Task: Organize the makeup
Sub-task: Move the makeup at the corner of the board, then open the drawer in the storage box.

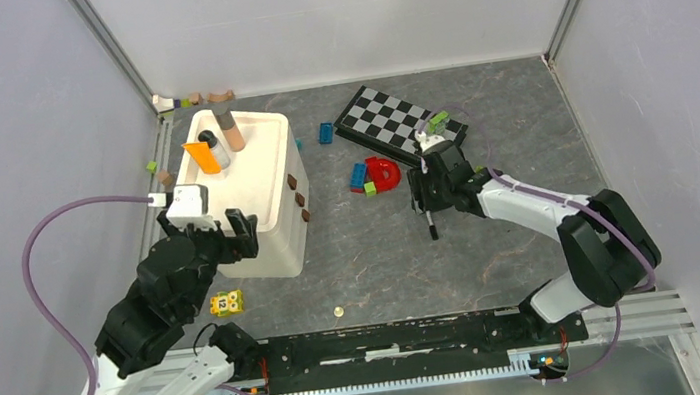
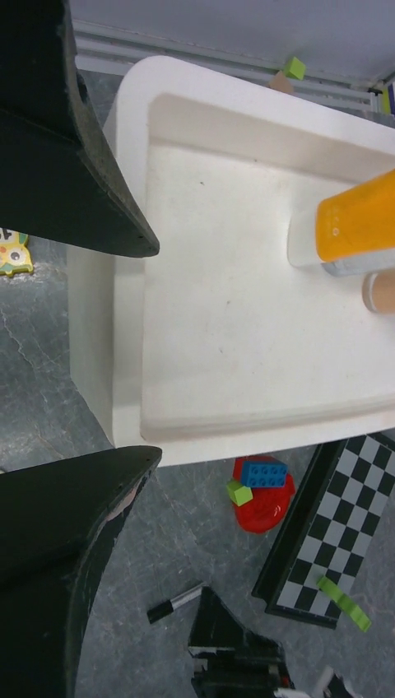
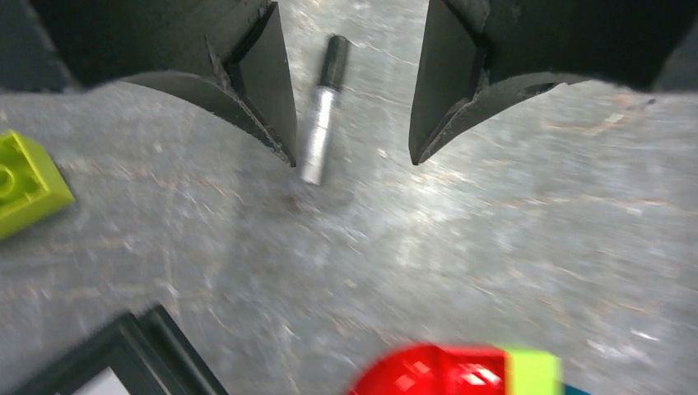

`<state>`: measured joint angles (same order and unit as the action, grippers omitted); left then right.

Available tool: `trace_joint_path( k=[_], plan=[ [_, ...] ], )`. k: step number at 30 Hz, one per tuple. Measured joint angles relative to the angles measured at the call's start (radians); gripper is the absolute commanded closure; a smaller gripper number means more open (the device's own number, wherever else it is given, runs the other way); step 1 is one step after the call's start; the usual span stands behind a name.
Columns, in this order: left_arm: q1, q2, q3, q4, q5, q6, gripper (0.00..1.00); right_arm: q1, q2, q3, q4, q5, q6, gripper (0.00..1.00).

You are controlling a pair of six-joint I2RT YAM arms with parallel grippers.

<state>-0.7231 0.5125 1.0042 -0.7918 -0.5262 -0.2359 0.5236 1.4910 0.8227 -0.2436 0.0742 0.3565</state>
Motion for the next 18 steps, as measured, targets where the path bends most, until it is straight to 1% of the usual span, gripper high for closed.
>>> trace_joint_path(
  k=[3,6,11,18],
  plan=[
    [0.0,-0.029,-0.036,-0.007,-0.027,-0.014,0.12,0.0,-0.016,0.006,0.088,-0.078,0.041,0.45],
    [0.0,-0.052,-0.051,-0.025,-0.05,-0.034,0.14,0.012,0.009,0.009,0.205,-0.159,0.108,0.46],
    [0.0,-0.083,-0.064,-0.052,-0.077,-0.076,0.15,0.085,0.146,0.02,0.452,-0.298,0.268,0.48],
    [0.0,-0.083,-0.066,-0.117,-0.103,-0.129,0.17,0.153,0.349,0.079,0.751,-0.417,0.496,0.48]
  ],
)
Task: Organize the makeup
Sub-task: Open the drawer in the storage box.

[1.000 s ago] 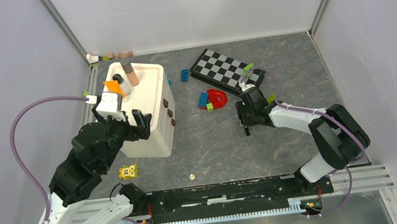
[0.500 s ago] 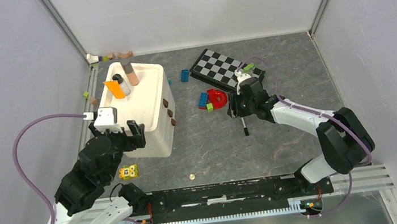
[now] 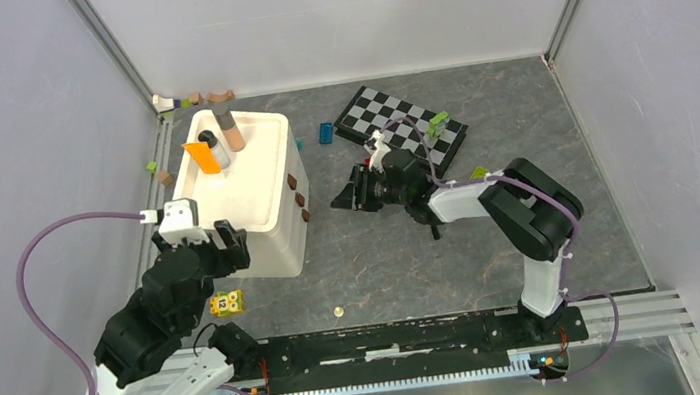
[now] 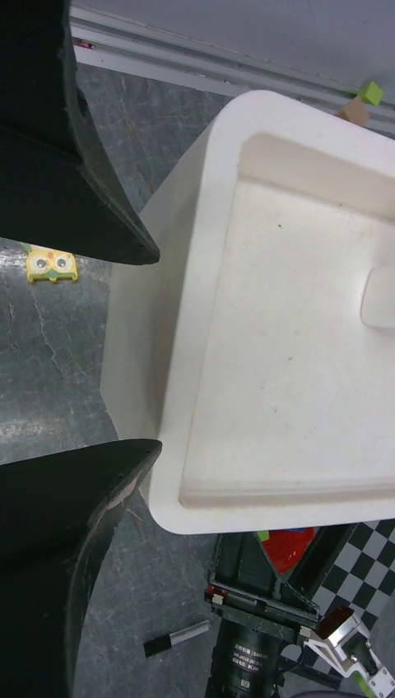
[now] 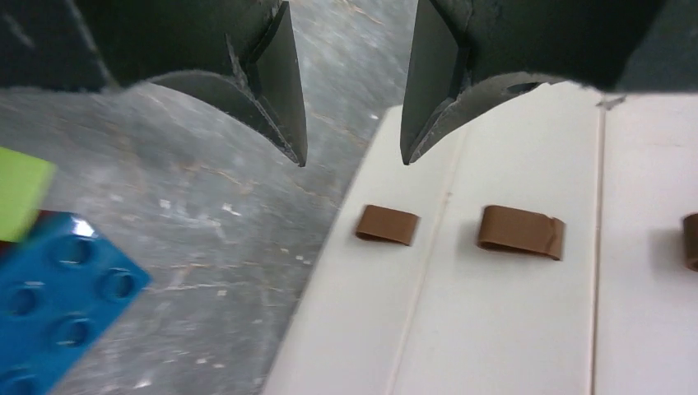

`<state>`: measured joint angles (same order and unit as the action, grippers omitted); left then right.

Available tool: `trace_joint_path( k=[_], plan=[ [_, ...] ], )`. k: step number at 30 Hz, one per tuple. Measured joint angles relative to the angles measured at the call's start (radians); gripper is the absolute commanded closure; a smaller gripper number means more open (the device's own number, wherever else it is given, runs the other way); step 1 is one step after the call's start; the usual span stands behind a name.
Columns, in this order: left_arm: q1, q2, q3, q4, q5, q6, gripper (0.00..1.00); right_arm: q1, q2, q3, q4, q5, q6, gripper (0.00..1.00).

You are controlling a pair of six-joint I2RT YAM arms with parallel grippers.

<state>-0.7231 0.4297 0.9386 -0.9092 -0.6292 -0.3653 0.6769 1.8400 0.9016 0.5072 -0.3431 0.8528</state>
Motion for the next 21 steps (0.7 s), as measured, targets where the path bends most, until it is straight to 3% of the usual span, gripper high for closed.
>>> trace_joint_path(
  k=[7,21],
  plan=[
    [0.0,-0.001,0.0,-0.039,0.0,-0.038,0.17,0.045,0.156,0.004,0.272,-0.026,0.27,0.4],
    [0.0,-0.018,-0.013,-0.038,0.0,-0.039,0.17,0.08,0.296,0.03,0.449,0.015,0.532,0.38]
  ],
)
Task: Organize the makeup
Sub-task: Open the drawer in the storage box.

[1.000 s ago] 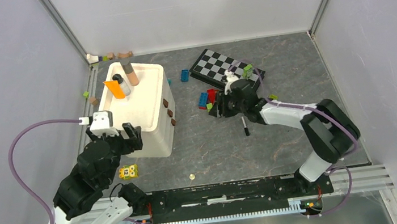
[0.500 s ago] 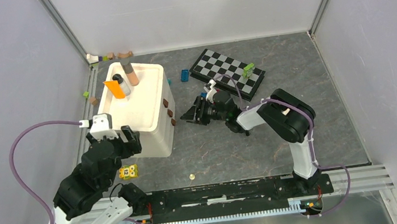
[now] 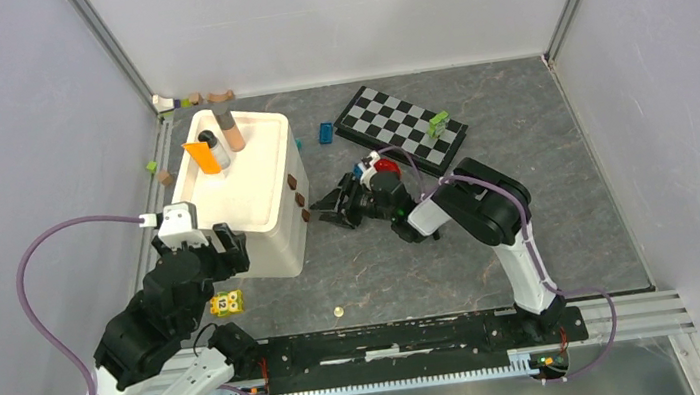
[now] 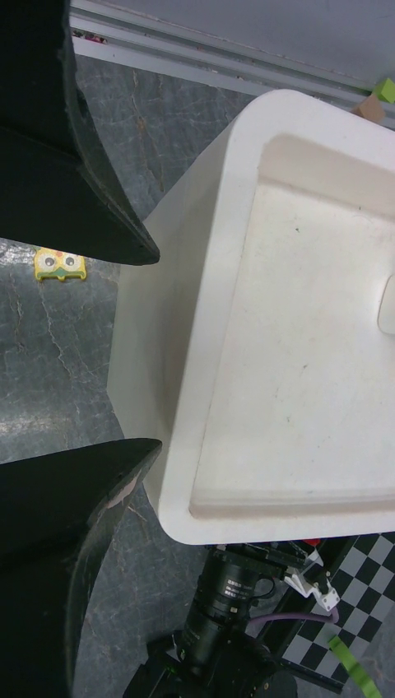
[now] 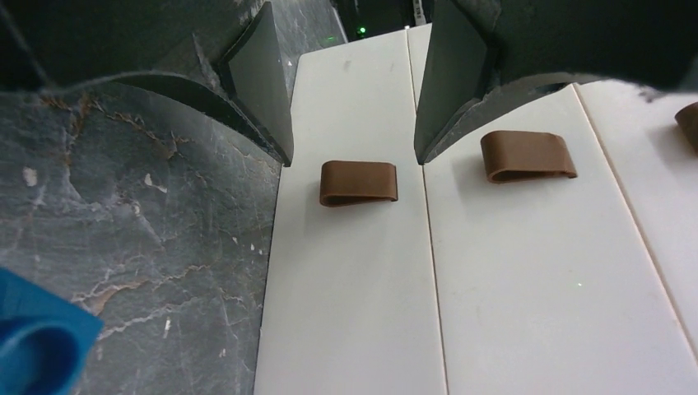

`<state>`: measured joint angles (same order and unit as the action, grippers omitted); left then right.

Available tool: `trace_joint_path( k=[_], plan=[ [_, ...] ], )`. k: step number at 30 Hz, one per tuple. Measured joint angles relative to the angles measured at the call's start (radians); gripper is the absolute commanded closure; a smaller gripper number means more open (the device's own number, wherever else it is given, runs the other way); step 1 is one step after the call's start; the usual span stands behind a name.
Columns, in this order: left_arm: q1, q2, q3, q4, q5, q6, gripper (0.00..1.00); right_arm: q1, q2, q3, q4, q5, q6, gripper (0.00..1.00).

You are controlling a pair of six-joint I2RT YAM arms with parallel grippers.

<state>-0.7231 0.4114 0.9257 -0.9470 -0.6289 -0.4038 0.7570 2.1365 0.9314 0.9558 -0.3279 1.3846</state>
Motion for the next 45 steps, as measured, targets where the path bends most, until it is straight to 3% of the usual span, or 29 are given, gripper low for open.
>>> trace_joint_path(
  k=[6,14,26,28,35,41,45],
  plan=[
    [0.0,0.0,0.0,0.0,0.0,0.0,0.16,0.017,0.04,0.024,0.023,-0.001,0.05,0.39],
    [0.0,0.0,0.0,0.0,0.0,0.0,0.16,0.028,0.064,0.061,0.041,-0.004,0.084,0.5],
    [0.0,-0.012,0.0,0.001,0.0,0.0,0.16,0.032,0.074,0.066,0.075,-0.004,0.115,0.84],
    [0.0,-0.012,0.0,0.001,0.0,0.0,0.16,0.033,0.074,0.066,0.084,-0.003,0.119,0.8],
    [0.0,-0.012,0.0,0.001,0.0,0.0,0.16,0.033,0.074,0.044,0.098,0.011,0.117,0.4],
    [0.0,-0.012,-0.003,0.003,0.001,0.0,0.16,0.033,0.075,0.031,0.113,0.019,0.114,0.37],
    [0.0,-0.012,-0.005,0.003,0.001,0.0,0.16,0.033,0.093,0.031,0.155,0.022,0.121,0.43]
  ],
)
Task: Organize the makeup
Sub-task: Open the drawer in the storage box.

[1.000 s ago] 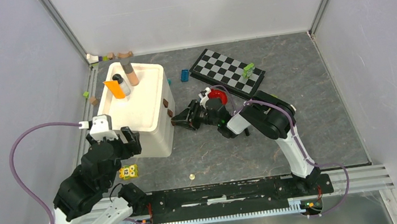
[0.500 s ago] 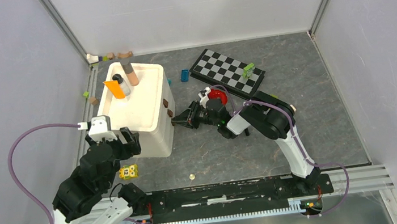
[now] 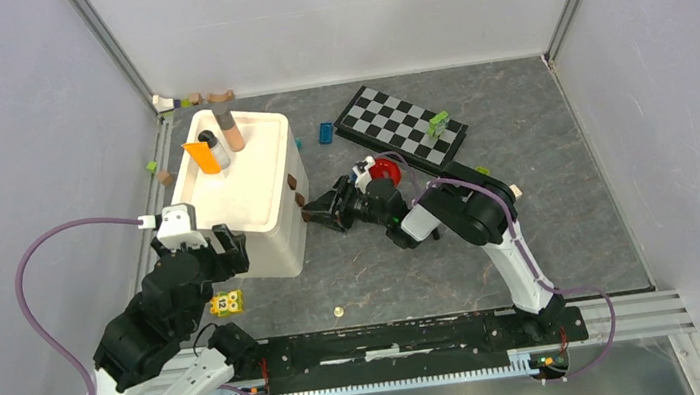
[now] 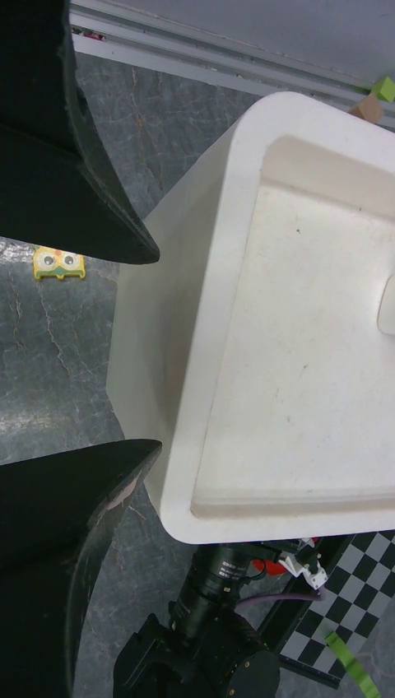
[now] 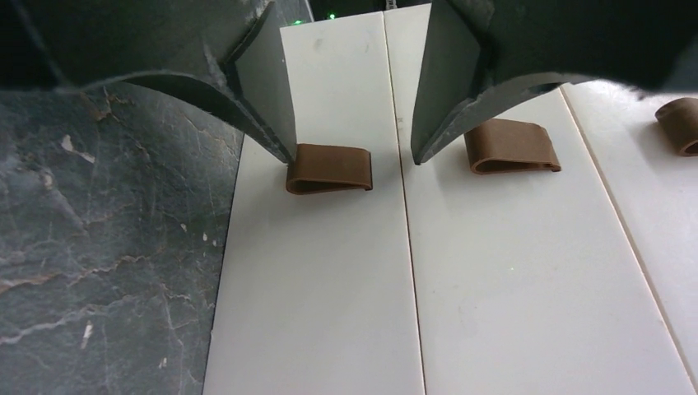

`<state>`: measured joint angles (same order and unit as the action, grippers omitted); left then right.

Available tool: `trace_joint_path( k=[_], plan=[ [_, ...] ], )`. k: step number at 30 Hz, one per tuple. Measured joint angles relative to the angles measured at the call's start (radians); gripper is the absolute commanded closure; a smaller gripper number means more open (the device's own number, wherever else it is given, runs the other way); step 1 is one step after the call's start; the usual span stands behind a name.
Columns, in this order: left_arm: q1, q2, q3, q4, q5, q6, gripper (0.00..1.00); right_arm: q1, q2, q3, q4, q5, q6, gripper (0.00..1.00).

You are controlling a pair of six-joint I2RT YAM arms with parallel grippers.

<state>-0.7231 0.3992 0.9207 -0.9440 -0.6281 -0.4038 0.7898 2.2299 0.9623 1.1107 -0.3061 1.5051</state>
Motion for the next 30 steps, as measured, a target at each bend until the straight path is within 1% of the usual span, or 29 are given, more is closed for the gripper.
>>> trace_joint_path(
  k=[6,11,12,15,19,22,30],
  plan=[
    [0.0,0.0,0.0,0.0,0.0,0.0,0.16,0.002,0.026,0.002,0.068,0.002,0.017,0.57],
    [0.0,0.0,0.0,0.0,0.0,0.0,0.15,0.003,0.034,0.003,0.095,0.001,0.032,0.64],
    [0.0,0.0,-0.001,0.0,0.0,0.0,0.15,0.003,0.036,0.003,0.101,0.001,0.035,0.63],
    [0.0,0.0,-0.002,0.0,0.0,0.0,0.15,0.004,0.037,0.0,0.105,0.005,0.038,0.53],
    [0.0,0.0,-0.003,0.0,0.0,0.0,0.15,0.007,0.035,-0.018,0.122,0.02,0.024,0.45],
    [0.0,0.0,-0.004,0.0,0.0,0.0,0.15,0.007,0.035,-0.028,0.132,0.029,0.012,0.42],
    [0.0,0.0,-0.004,0.002,0.0,0.0,0.15,0.008,0.022,-0.048,0.115,0.073,0.002,0.43]
  ],
)
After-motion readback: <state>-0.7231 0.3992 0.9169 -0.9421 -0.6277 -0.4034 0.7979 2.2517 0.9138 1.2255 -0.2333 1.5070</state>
